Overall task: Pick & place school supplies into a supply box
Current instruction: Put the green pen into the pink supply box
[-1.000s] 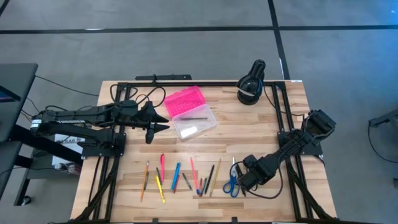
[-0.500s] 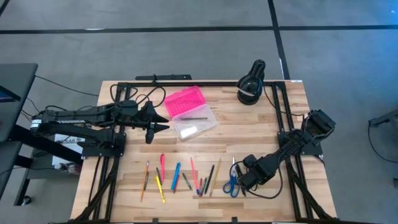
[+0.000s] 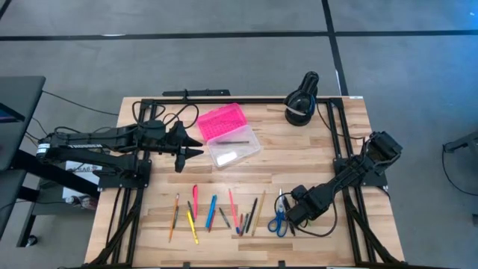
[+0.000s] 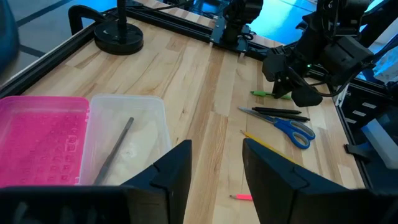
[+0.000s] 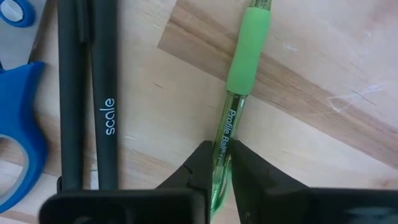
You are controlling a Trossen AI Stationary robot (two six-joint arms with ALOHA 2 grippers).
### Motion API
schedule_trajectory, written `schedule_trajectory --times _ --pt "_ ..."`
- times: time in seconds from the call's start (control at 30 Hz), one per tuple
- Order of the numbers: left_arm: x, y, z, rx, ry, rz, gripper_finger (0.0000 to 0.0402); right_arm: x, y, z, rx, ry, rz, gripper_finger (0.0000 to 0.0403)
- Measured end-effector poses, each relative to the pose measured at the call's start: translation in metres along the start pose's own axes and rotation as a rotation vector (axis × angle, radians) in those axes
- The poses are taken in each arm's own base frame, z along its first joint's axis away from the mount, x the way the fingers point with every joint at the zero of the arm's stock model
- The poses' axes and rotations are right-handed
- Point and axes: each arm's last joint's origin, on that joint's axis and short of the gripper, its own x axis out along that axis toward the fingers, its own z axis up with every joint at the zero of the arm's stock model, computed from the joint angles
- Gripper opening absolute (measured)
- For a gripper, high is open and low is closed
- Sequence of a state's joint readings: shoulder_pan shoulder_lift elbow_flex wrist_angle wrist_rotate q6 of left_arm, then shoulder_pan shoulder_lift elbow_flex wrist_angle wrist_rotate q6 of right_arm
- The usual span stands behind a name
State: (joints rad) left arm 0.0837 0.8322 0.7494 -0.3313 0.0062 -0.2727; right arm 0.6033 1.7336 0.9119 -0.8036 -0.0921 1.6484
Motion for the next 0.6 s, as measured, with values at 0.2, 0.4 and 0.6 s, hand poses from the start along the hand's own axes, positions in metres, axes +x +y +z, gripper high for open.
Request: schedule_trajectory --times 0.2,0.4,0.6 --pt "0.0001 0.0 0.0 0.0 0.0 0.0 0.0137 0.0001 -0.0003 0.0001 -0.005 -0.002 -0.003 0.0018" --pt "0.0001 0.0004 0.0001 0.002 -0.003 0.012 0.0137 0.0001 -0.0003 0.0 -0.008 0.0 -0.003 0.0028" --pt "0.0001 0.0004 0.0001 0.002 -0.003 0.012 0.0137 0.0001 -0.0003 0.0 -0.008 0.002 -0.003 0.0019"
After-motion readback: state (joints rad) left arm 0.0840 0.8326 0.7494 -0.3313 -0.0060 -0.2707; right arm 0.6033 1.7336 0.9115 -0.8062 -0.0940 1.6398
